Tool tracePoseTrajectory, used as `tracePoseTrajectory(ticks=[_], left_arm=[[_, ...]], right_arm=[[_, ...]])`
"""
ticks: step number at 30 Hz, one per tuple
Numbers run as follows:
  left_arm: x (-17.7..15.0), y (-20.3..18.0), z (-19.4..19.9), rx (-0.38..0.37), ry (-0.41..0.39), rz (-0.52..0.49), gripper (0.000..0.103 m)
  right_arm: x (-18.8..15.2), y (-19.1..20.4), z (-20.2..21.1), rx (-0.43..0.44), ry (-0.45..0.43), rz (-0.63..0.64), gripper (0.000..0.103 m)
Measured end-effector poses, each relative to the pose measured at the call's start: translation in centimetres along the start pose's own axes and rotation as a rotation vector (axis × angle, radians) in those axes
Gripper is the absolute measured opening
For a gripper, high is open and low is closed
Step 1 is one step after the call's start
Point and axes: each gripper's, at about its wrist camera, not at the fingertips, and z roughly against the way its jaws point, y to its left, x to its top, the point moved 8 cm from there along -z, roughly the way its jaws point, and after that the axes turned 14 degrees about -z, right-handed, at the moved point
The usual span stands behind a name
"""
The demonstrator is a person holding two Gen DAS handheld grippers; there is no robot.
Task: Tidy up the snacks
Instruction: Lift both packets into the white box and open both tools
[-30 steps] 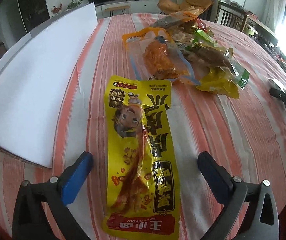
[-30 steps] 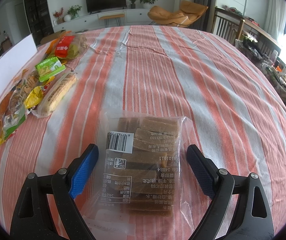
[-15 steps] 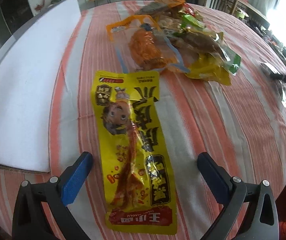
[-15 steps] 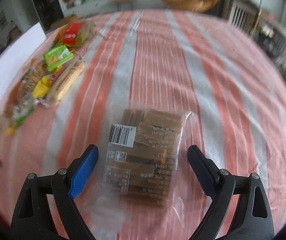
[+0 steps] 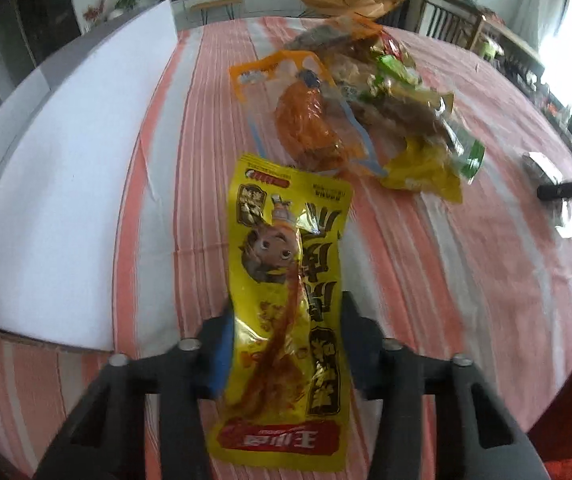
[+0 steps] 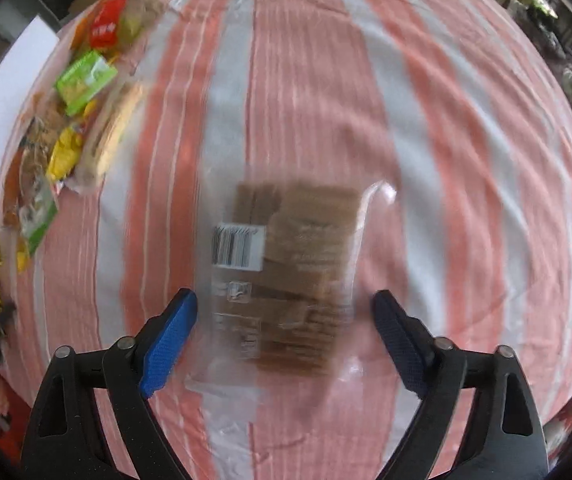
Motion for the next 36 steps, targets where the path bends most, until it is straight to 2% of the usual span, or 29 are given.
tracePoseTrajectory(ticks=[1,7,9,13,15,19,21,26,36], left_arm=[[0.1,0.0,0.7,-0.031,-0.027,0.017,0.035],[1.0,-1.1,4.5,-0.112,-0.154,0.06,0.035],[1.4,-1.1,5.9,-0.147,-0.189,0.079,0.035],[2.6,0.3,9.0,-0.155,-0.251,0.117,0.035],[3.1,1.9,10.4,-0.129,-0.271,0.139,0.035],[3.6,6.5,12.7,0.005,-0.292,0.18,0.036],[3.5,8.2,13.5,0.039,-0.299,0.2,0.036],[3.7,13.3,15.4,0.201,-0.303,0.207,0.036],[2.7,21.6,14.9,0.357,-0.234,0.227,0.036]], right_arm=[[0.0,0.1,0.5,-0.028,-0.032,0.027,0.054],[-2.0,0.6,4.6,0.056,-0.083,0.028,0.053],[-2.7,1.3,6.3,0.122,-0.091,0.015,0.053],[-3.2,4.6,9.3,0.238,-0.111,0.03,0.053],[-2.9,7.1,10.9,0.299,-0.113,0.059,0.053],[-3.0,14.0,13.6,0.412,-0.124,0.145,0.053],[-3.0,17.4,14.6,0.452,-0.128,0.187,0.053],[-2.7,24.9,15.7,0.502,-0.116,0.278,0.053],[-2.6,39.7,15.9,0.62,-0.078,0.383,0.054]])
